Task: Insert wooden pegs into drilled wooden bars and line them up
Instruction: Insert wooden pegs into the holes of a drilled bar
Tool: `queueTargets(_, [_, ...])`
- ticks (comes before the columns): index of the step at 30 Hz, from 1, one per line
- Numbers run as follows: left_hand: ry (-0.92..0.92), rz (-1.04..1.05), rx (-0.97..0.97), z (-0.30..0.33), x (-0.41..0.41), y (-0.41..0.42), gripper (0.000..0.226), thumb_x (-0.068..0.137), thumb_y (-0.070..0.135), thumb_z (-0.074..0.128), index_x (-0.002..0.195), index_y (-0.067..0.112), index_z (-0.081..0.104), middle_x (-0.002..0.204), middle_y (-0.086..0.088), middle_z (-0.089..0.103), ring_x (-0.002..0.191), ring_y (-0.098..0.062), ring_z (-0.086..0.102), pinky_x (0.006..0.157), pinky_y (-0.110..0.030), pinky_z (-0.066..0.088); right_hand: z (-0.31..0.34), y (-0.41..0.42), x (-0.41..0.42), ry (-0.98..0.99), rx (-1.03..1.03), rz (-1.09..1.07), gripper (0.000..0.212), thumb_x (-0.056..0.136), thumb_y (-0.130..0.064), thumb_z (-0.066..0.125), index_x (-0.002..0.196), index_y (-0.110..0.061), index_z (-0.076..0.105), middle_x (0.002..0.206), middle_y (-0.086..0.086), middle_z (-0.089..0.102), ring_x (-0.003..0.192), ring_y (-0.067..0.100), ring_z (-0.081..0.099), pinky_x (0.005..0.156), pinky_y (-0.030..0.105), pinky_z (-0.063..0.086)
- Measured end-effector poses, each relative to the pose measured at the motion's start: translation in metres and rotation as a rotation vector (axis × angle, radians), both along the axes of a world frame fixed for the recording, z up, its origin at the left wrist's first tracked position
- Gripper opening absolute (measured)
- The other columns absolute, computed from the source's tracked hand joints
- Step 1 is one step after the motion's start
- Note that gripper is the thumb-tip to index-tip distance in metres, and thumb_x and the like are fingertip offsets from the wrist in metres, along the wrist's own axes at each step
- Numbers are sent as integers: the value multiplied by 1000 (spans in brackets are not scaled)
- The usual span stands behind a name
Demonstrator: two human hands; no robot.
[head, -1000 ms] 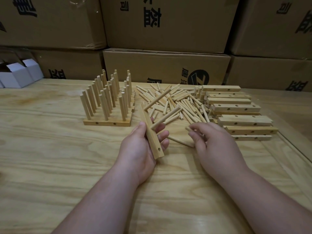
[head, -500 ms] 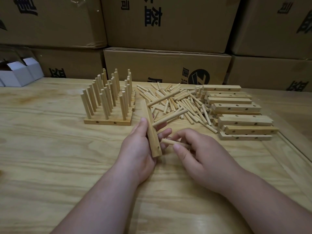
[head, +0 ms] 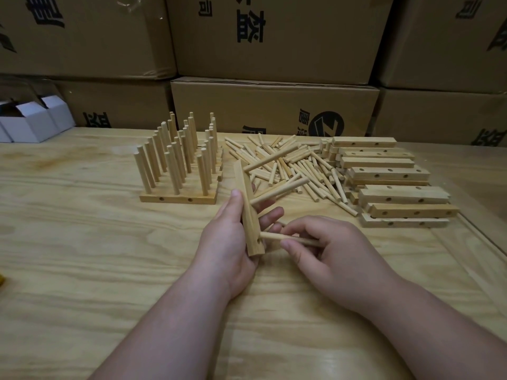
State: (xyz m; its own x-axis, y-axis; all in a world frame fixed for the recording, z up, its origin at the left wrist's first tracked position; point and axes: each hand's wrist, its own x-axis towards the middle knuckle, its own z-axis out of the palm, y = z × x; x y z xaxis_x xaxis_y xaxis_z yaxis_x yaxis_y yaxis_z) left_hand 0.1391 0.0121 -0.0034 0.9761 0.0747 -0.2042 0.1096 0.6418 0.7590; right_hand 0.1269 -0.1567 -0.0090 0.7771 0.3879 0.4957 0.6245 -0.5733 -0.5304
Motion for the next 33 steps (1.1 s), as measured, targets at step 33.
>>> queueTargets(33, [-189,12,264,-2,-6,-6,36,109,45,31,122,21,56,107,-1,78,97,-21,76,64,-31,60,15,10,-13,106,-109,59,26,90,-38,57,109,-35,75,75,-29,59,83,-3,61,70,9,42])
